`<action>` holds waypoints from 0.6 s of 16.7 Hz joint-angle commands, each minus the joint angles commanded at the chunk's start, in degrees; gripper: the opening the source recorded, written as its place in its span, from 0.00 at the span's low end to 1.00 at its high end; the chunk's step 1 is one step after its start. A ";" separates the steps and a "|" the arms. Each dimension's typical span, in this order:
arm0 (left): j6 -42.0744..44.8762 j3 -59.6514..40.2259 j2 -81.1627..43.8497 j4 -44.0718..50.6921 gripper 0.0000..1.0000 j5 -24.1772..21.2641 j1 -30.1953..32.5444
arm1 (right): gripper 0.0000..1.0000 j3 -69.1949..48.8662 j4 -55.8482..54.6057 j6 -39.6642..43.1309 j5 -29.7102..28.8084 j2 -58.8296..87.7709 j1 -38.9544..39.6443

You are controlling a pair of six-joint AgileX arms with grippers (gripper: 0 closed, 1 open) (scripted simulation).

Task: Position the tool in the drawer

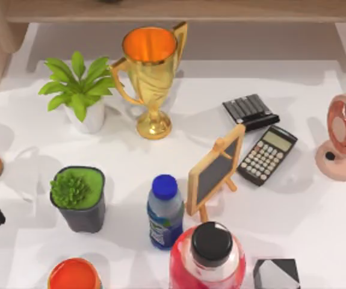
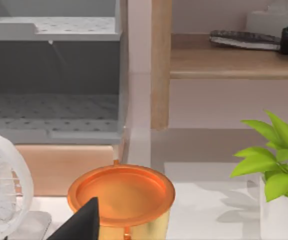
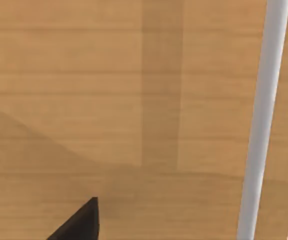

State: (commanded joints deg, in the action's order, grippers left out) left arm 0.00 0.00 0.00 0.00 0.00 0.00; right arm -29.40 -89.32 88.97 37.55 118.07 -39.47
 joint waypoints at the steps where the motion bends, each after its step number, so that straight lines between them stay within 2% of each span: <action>1: 0.00 0.00 0.00 0.00 1.00 0.00 0.00 | 1.00 0.00 0.00 0.00 0.00 0.00 0.00; 2: 0.00 0.00 0.00 0.00 1.00 0.00 0.00 | 1.00 0.00 0.00 0.00 0.00 0.00 0.00; 10: 0.00 0.00 0.00 0.00 1.00 0.00 0.00 | 0.40 0.00 0.00 0.00 0.00 0.00 0.00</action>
State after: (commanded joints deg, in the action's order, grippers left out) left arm 0.00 0.00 0.00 0.00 0.00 0.00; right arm -29.40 -89.32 88.97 37.55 118.07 -39.47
